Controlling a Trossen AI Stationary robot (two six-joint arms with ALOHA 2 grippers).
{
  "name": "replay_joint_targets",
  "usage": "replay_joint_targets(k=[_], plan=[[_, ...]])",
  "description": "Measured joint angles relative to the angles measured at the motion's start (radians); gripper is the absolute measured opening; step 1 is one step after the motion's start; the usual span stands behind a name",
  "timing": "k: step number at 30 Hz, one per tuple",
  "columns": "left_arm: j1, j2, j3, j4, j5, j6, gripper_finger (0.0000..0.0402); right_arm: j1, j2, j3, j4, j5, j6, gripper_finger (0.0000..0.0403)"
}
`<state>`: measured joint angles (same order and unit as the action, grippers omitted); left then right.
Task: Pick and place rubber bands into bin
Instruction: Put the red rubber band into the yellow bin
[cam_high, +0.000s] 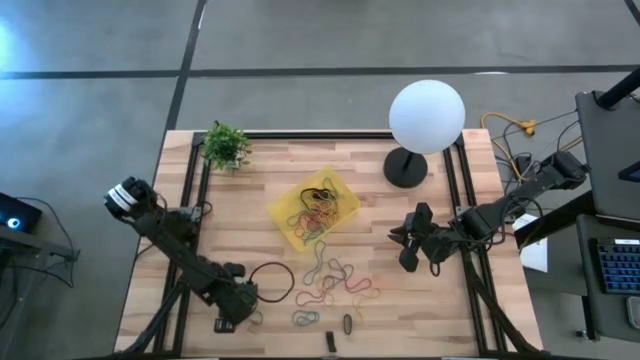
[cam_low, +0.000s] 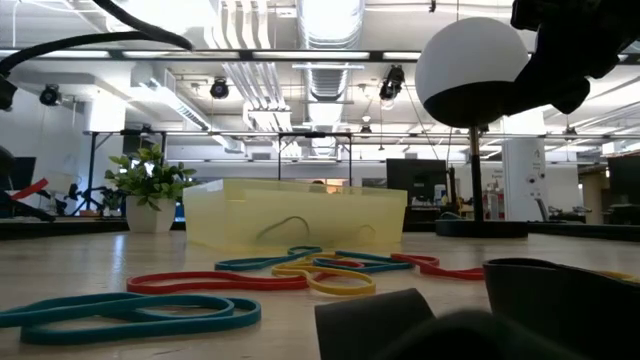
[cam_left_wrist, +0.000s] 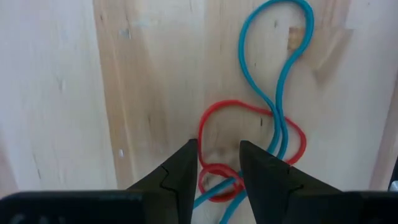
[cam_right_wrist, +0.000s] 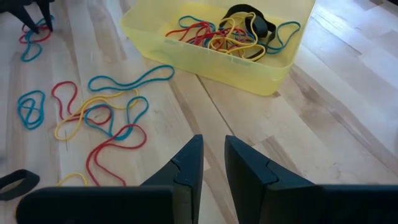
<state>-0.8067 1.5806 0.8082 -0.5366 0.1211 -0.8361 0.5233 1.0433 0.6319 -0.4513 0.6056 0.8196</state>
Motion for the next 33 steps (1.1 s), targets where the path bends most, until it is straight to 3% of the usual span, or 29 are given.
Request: replay_joint_targets(k=[21,33], plan=[[-0.048,0.003,-0.018,-0.174,-0.143,-0.072,0.0107,0.0,0.0,0.0,0.001,0.027,-0.01,0.0056],[-0.007,0.003,-0.026,-0.199,-0.353,-0.172,0.0107,0.0,0.0,0.0,0.016,0.034,-0.008,0.0056]])
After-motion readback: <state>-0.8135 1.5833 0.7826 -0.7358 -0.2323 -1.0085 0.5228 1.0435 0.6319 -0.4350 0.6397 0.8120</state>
